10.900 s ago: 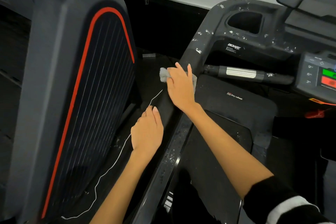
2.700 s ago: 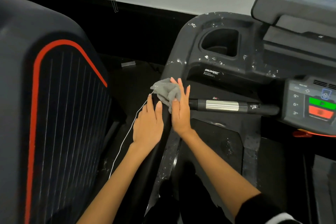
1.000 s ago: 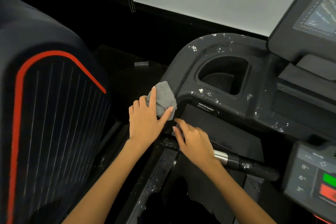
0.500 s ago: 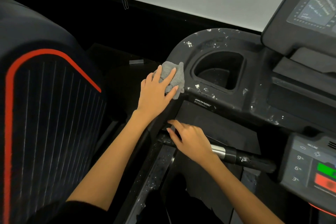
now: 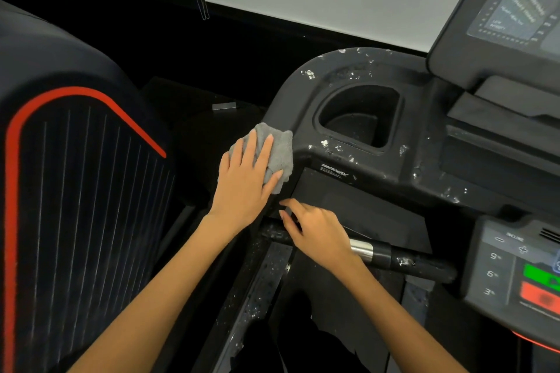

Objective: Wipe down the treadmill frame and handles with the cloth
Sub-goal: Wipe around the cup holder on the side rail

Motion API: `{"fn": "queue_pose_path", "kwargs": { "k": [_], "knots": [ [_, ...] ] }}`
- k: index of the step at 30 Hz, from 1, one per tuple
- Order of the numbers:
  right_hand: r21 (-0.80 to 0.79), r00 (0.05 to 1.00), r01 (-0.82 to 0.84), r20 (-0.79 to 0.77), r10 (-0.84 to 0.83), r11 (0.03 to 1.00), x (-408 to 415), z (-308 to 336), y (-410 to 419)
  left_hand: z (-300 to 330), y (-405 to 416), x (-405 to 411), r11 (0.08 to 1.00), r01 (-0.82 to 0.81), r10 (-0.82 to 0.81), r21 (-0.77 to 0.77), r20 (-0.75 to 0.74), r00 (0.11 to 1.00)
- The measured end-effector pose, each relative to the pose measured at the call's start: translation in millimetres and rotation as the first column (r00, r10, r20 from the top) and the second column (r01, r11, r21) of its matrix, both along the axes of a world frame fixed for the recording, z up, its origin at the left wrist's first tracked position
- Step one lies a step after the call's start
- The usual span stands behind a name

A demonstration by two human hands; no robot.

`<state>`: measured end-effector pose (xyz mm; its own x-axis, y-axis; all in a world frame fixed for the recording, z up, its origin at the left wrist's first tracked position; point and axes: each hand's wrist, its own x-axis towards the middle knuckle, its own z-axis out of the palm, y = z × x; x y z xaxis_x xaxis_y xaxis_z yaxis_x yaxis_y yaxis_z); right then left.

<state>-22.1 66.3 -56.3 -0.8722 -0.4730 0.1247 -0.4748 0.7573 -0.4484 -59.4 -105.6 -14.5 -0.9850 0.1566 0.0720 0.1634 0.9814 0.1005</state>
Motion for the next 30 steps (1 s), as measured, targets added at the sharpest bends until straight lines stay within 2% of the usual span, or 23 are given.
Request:
{"fn": "queue_pose_path", "kwargs": {
  "k": [4,6,8,11,13,15,18,21,23,25,26,28,30],
  "knots": [
    [-0.022,1.000,0.022,0.010,-0.022,1.000,-1.0,-0.4,-0.2,-1.0,19.8,-43.1,0.993,0.016,-0.014,-0.115,0.016,1.000],
    [-0.069,0.999,0.049,-0.009,-0.050,0.996,-0.7,0.1,-0.4,0.5,28.5,-63.2,0.994,0.037,-0.035,-0.100,0.028,0.999],
    [-0.210,0.992,0.113,-0.022,-0.120,0.971,-1.4,2.1,-0.3,3.5,34.3,-78.1,0.996,0.071,-0.069,-0.048,0.040,0.997],
    [-0.539,0.963,0.244,0.034,-0.268,0.806,-11.0,11.7,-0.8,5.0,33.8,-86.1,0.993,0.114,-0.115,0.023,0.050,0.992],
    [-0.622,0.943,0.283,0.042,-0.330,0.730,-25.6,22.4,-3.3,4.1,29.0,-83.7,0.988,0.130,-0.134,0.079,0.043,0.990],
    [-0.645,0.950,0.266,0.051,-0.306,0.716,-45.5,35.8,-9.4,4.0,23.1,-76.1,0.981,0.116,-0.123,0.157,0.033,0.992],
    [-0.624,0.971,0.228,0.202,-0.128,0.747,-73.9,56.6,-27.3,5.1,16.1,-50.8,0.955,0.076,-0.077,0.285,-0.008,0.997],
    [-0.483,0.901,0.262,0.433,-0.033,0.836,-90.4,64.0,-50.2,8.0,11.8,-17.8,0.939,0.065,-0.061,0.339,-0.023,0.998],
    [-0.381,0.873,0.253,0.486,-0.040,0.889,-91.1,60.6,-65.4,16.1,7.5,-0.7,0.863,0.040,-0.046,0.504,-0.001,0.999],
    [-0.334,0.890,0.255,0.448,-0.086,0.907,-86.3,52.8,-78.7,26.3,1.3,11.9,0.712,-0.042,-0.036,0.701,0.097,0.995],
    [-0.337,0.910,0.257,0.401,-0.109,0.906,-83.1,48.4,-83.2,29.1,-2.6,17.9,0.660,-0.085,-0.035,0.747,0.143,0.989],
    [-0.351,0.964,0.193,0.243,-0.110,0.916,-75.3,40.4,-85.6,27.5,-12.4,30.9,0.640,-0.140,-0.014,0.755,0.194,0.981],
    [-0.358,0.999,0.032,0.028,-0.023,0.933,-68.3,31.7,-80.2,23.1,-23.3,42.3,0.638,-0.217,0.046,0.738,0.244,0.969]
  ]
}}
